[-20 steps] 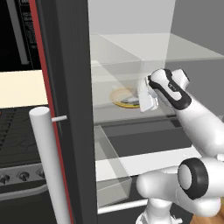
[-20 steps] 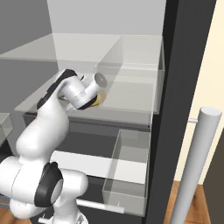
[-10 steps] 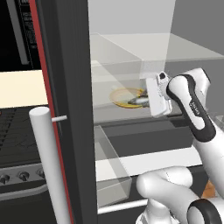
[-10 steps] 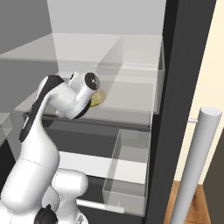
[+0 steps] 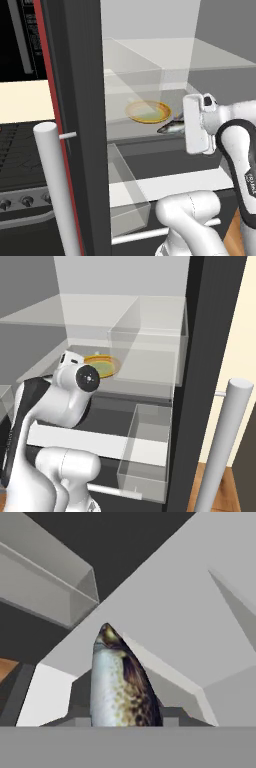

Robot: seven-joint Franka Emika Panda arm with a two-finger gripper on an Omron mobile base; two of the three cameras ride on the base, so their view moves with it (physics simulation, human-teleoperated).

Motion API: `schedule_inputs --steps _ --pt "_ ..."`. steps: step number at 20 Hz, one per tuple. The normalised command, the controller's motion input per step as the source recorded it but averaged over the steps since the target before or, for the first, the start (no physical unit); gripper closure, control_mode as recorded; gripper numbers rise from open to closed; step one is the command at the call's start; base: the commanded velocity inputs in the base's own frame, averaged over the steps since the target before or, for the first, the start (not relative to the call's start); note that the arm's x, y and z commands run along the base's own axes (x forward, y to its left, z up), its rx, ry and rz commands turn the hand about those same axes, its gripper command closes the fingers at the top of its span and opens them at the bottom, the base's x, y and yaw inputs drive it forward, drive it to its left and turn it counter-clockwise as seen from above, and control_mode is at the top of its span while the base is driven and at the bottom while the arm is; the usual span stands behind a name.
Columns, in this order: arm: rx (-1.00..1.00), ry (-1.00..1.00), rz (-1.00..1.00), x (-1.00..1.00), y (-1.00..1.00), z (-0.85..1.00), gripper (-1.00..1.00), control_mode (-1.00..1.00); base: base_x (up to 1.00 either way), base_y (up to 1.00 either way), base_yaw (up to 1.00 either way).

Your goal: Retrieve the fish from the fridge and place it on the saucepan with marinade on the stove.

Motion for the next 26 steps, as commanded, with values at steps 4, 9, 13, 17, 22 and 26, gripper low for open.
schedule_inputs --steps 4,9,13,17,22,26 --pt "0.0 -0.18 -0.01 -1.0 -0.12 0.17 1.0 -1.0 0.0 0.0 0.0" --pt "0.0 -0.17 -0.03 -1.0 -0.28 0.13 1.0 -1.0 0.0 0.0 0.0" --pt "0.0 -0.14 -0.02 -1.0 -0.22 0.1 1.0 -1.0 0.0 0.0 0.0" --pt "-0.01 -0.14 -0.02 -0.78 0.01 0.01 1.0 -1.0 0.0 0.0 0.0" --pt "-0.01 -0.09 -0.01 -0.09 0.14 0.0 1.0 -1.0 0.0 0.0 0.0" --pt "0.0 0.0 0.0 0.0 0.0 0.0 1.0 -1.0 0.0 0.0 0.0"
